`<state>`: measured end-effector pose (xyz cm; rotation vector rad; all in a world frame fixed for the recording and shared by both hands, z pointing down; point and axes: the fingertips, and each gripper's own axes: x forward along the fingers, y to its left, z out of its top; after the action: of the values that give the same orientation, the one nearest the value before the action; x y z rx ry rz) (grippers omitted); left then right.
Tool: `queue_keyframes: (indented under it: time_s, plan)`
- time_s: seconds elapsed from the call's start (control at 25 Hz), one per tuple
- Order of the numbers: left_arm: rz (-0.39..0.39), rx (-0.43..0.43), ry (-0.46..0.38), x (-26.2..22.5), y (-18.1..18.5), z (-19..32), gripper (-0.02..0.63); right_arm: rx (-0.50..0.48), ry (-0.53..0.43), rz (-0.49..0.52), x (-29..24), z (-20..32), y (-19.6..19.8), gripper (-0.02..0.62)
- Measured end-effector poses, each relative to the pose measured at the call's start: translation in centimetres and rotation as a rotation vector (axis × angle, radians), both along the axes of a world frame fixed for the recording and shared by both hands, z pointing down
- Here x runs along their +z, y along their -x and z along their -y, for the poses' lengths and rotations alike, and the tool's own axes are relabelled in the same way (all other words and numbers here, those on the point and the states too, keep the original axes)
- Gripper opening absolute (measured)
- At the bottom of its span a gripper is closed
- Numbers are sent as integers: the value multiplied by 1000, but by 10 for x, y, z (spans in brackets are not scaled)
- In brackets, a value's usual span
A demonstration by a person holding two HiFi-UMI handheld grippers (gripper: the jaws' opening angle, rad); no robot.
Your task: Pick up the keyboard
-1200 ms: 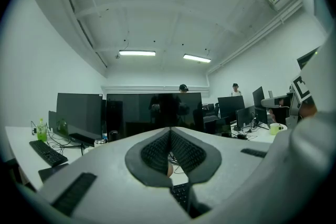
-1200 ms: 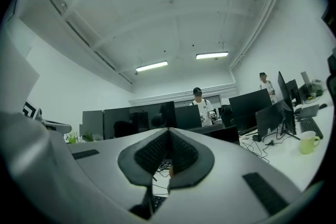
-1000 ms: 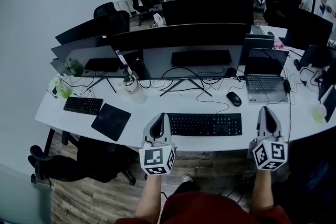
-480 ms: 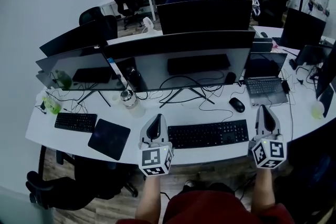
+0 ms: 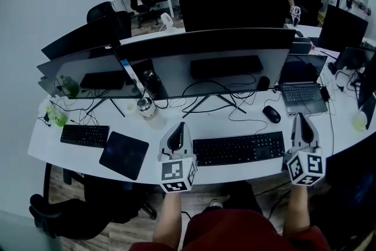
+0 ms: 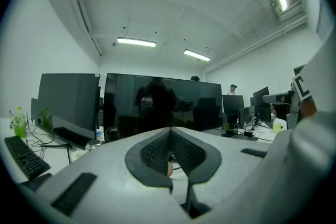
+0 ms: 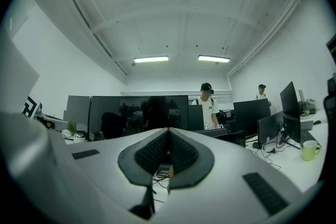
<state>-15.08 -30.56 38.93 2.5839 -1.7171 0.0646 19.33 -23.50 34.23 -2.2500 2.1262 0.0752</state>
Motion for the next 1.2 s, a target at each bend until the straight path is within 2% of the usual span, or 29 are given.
queue_keyframes:
  time_s: [0.28,0.52,0.84,1.08,1.2]
  plan:
    - [14,2,40,20,-5,14,5,10,28,12,16,14,-9,-2]
    - [34,0,100,48,-3,21,5,4,102,10,48,24,-11,-2]
    - [80,26,241,108,-8,20,8,-32,260,8,113,37,-8,14]
    - [126,34,386,166,-4,13,12,-49,399,20,169,35,-15,43]
    - [116,34,462,194,-3,7,66,-52,470,30,198,33,-22,60]
